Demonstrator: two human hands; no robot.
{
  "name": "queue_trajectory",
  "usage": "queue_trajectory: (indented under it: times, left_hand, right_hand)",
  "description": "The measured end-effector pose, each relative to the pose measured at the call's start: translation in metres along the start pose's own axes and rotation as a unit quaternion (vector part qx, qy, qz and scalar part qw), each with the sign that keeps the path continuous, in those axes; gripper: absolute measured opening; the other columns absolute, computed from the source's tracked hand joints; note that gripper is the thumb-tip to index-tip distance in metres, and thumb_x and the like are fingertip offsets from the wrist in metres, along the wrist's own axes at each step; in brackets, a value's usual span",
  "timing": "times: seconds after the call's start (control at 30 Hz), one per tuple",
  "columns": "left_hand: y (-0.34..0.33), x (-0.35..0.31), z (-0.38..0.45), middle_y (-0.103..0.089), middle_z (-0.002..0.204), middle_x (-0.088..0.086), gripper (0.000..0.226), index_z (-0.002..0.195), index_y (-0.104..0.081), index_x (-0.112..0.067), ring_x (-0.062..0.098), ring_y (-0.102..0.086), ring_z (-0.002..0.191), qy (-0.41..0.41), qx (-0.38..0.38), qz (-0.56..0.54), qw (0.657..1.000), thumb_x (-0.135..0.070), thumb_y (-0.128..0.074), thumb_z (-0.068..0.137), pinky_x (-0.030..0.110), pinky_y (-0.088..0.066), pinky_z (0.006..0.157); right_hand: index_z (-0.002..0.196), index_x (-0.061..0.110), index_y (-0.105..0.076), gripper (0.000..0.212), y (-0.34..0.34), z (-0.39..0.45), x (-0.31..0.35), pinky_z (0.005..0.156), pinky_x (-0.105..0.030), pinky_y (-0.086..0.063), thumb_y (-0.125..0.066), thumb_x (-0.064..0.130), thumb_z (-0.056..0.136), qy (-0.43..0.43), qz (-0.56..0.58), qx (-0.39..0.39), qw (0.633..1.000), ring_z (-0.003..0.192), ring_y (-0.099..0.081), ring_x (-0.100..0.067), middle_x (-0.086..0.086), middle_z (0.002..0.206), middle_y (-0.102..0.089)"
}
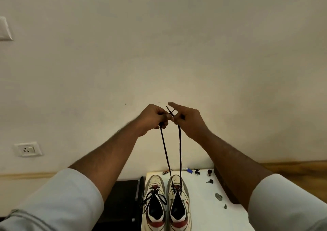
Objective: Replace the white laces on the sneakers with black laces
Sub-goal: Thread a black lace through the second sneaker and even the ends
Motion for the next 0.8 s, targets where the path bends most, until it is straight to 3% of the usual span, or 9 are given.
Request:
queue_trajectory:
  times: [0.13,0.23,0.4,0.43,0.53,0.6,0.63,0.7,0.8]
  left_hand:
    - [0.002,-0.003,0.000,-0.067,0.074,0.010,0.018,0.090,-0.070,0.002,0.019,-0.061,0.062,-0.018,0.023,0.029,0.999,-0.015,-0.065,0.092,0.015,-0.049,0.056]
    - [0.003,0.002,-0.001,-0.071,0.072,0.010,0.034,0.085,-0.072,0.002,0.013,-0.062,0.057,-0.007,-0.004,0.008,1.000,-0.031,-0.067,0.090,0.011,-0.045,0.052]
    - [0.000,0.033,0.000,-0.065,0.068,0.010,0.031,0.094,-0.070,0.005,0.019,-0.057,0.055,0.088,-0.081,-0.210,0.970,-0.025,-0.066,0.092,0.030,-0.054,0.065]
    - [-0.005,0.042,-0.002,-0.063,0.065,0.007,0.029,0.095,-0.070,0.003,0.017,-0.053,0.051,0.127,-0.078,-0.250,0.957,-0.025,-0.066,0.091,0.031,-0.054,0.064]
    - [-0.020,0.056,-0.009,-0.054,0.055,0.000,0.021,0.090,-0.069,-0.008,0.013,-0.044,0.045,0.201,-0.046,-0.270,0.941,-0.028,-0.068,0.090,0.031,-0.052,0.061]
    - [-0.019,0.055,-0.009,-0.057,0.061,0.002,0.018,0.091,-0.060,-0.013,0.014,-0.045,0.048,0.176,-0.041,-0.248,0.952,-0.030,-0.067,0.091,0.031,-0.049,0.061]
    - [-0.016,0.050,-0.007,-0.058,0.064,0.003,0.019,0.092,-0.055,-0.016,0.015,-0.047,0.052,0.138,-0.038,-0.234,0.962,-0.032,-0.065,0.092,0.032,-0.048,0.063]
    - [-0.016,0.035,-0.007,-0.057,0.065,0.000,0.022,0.086,-0.055,-0.016,0.015,-0.048,0.059,0.045,-0.018,-0.190,0.981,-0.036,-0.061,0.094,0.033,-0.045,0.067]
    - [-0.016,0.023,-0.015,-0.056,0.059,0.001,0.056,0.071,-0.067,-0.001,0.007,-0.049,0.057,-0.047,-0.027,-0.039,0.998,-0.053,-0.055,0.089,0.025,-0.043,0.068]
  right_hand:
    - [0.094,0.018,-0.077,0.011,-0.005,0.011,0.008,0.071,-0.043,-0.054,-0.070,0.022,0.086,0.018,-0.085,0.055,0.995,0.069,-0.060,-0.022,-0.001,0.068,-0.065]
    - [0.089,0.014,-0.077,0.015,-0.005,0.013,0.005,0.071,-0.044,-0.053,-0.067,0.026,0.087,0.005,-0.148,0.055,0.987,0.072,-0.062,-0.024,-0.005,0.075,-0.069]
    - [0.091,0.022,-0.074,0.014,-0.010,0.004,0.019,0.064,-0.036,-0.050,-0.060,0.021,0.090,0.083,-0.187,0.005,0.979,0.070,-0.061,-0.022,-0.001,0.076,-0.070]
    - [0.092,0.020,-0.074,0.012,-0.012,-0.001,0.026,0.058,-0.033,-0.048,-0.062,0.017,0.088,0.138,-0.228,-0.002,0.964,0.067,-0.061,-0.023,-0.002,0.074,-0.070]
    - [0.086,0.010,-0.070,0.017,-0.030,-0.017,0.041,0.046,-0.028,-0.040,-0.072,-0.001,0.072,0.318,-0.410,0.018,0.855,0.057,-0.058,-0.026,-0.005,0.063,-0.062]
    - [0.082,0.008,-0.070,0.017,-0.044,-0.015,0.034,0.055,-0.030,-0.044,-0.066,-0.004,0.072,0.323,-0.474,0.095,0.814,0.066,-0.059,-0.025,-0.006,0.070,-0.062]
    - [0.085,0.008,-0.069,0.017,-0.045,-0.010,0.030,0.063,-0.032,-0.044,-0.059,-0.003,0.078,0.282,-0.477,0.140,0.820,0.074,-0.058,-0.025,-0.006,0.077,-0.062]
    - [0.089,0.007,-0.069,0.017,-0.036,0.003,0.018,0.069,-0.031,-0.043,-0.052,0.005,0.089,0.130,-0.392,0.218,0.884,0.079,-0.056,-0.020,-0.004,0.081,-0.060]
    - [0.083,0.008,-0.071,0.012,-0.021,0.005,0.007,0.065,-0.024,-0.044,-0.060,0.007,0.088,-0.043,-0.097,0.254,0.961,0.066,-0.054,-0.010,-0.001,0.071,-0.062]
Point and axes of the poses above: each hand's wrist, its own z-axis towards the middle knuckle, its own y-axis out of the back of the hand, x = y × z, the point moved 9 cm from there along z, towards the middle knuckle
